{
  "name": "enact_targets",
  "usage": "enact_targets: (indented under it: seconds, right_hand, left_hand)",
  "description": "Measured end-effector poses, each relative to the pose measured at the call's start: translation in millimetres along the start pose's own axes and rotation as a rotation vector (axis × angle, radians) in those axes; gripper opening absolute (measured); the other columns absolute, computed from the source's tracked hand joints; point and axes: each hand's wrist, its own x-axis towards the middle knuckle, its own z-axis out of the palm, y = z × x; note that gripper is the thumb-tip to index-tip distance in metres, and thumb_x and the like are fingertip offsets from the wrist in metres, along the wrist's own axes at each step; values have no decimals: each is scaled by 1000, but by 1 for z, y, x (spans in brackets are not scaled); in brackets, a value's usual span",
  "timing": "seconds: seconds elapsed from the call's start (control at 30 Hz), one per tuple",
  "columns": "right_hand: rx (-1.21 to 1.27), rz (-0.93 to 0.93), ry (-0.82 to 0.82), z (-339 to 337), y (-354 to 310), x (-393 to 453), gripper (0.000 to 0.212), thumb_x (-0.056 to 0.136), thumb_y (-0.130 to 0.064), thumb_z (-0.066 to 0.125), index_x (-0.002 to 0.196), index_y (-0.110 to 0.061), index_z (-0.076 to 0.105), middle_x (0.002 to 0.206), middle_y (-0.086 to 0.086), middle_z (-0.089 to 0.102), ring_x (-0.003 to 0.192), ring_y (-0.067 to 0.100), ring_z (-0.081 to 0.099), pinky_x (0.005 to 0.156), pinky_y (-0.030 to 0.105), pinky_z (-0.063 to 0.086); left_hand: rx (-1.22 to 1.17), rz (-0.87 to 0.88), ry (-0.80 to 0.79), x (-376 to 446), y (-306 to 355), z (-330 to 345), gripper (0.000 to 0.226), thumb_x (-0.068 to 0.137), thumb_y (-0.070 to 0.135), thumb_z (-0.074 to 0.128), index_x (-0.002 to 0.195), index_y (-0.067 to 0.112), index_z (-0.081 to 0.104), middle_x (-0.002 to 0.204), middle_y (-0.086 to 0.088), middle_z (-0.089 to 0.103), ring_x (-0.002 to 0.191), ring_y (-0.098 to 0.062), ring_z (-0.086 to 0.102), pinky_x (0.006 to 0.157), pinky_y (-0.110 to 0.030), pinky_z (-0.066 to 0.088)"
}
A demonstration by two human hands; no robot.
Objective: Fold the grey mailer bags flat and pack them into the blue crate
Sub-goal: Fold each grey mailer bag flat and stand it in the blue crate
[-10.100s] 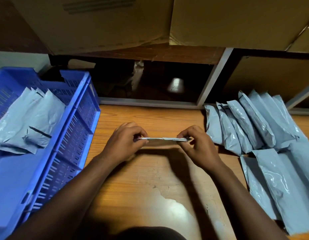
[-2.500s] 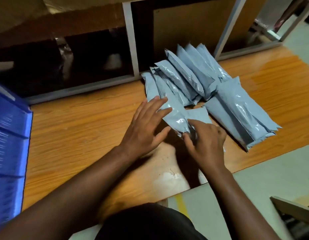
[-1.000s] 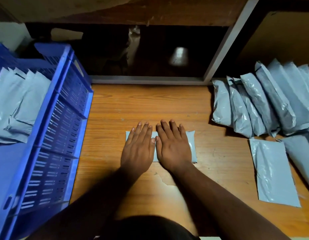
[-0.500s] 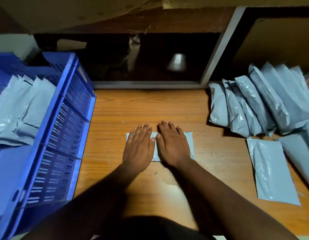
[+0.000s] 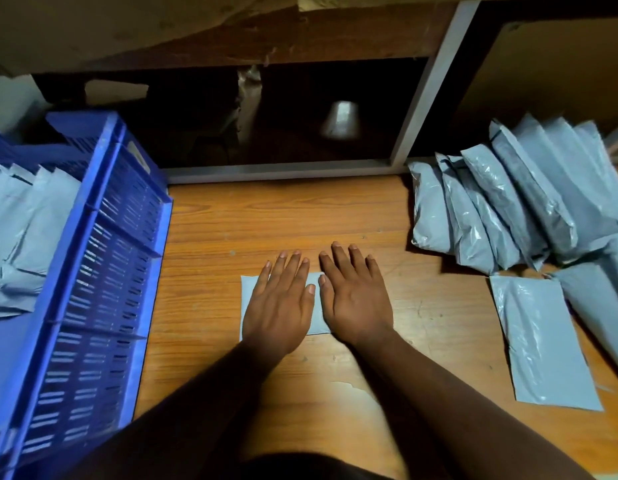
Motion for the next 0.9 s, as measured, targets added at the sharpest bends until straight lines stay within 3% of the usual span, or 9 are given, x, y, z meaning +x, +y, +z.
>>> enact_targets:
  seconds: [0.1, 0.27, 0.43, 0.63, 0.77, 0.9]
  right_hand:
    - [-4, 9, -5, 2, 2, 0, 56, 109, -42, 19, 159, -23, 36, 169, 4, 27, 157, 31, 19, 125, 53, 19]
    - [17, -1, -44, 4, 1, 4, 58, 109, -44, 15, 160, -25, 35, 170, 2, 25, 157, 29, 17, 126, 51, 17]
    - [155, -40, -94, -17, 10, 10, 69, 104, -55, 9, 162, -23, 30, 170, 2, 24, 158, 27, 16, 128, 50, 10]
    - [40, -145, -29, 1, -21, -3, 56, 110, -46, 21, 156, -22, 43, 163, 5, 40, 153, 30, 29, 125, 54, 15]
    - [3, -134, 0, 8, -20, -1, 55, 110, -43, 23, 157, -22, 40, 164, 7, 37, 154, 33, 25, 126, 53, 14]
    - [28, -126, -33, 12, -23, 2, 55, 110, -42, 22, 158, -21, 40, 166, 8, 33, 155, 33, 24, 126, 53, 15]
  left_hand:
    - [5, 3, 24, 2, 2, 4, 55, 110, 38, 25, 157, 13, 39, 165, -7, 32, 156, -22, 23, 126, -45, 19]
    - [-10, -20, -21, 3, 0, 3, 61, 109, 42, 14, 159, 14, 34, 167, -3, 28, 156, -19, 19, 128, -42, 12]
    - [-395, -124, 47, 6, -16, -17, 64, 106, 44, 16, 156, 11, 39, 164, 1, 34, 153, -10, 25, 126, -24, 7]
    - [-65, -31, -26, -4, -20, -5, 66, 106, 42, 11, 156, 8, 39, 164, -6, 35, 155, -20, 24, 128, -41, 14]
    - [-2, -33, 15, -4, -19, 0, 58, 109, 34, 18, 154, 5, 42, 162, -10, 38, 153, -25, 29, 126, -45, 21]
    - [-34, -56, -27, 1, -15, 0, 64, 108, 37, 8, 155, 6, 40, 164, -10, 34, 154, -24, 27, 126, -45, 23]
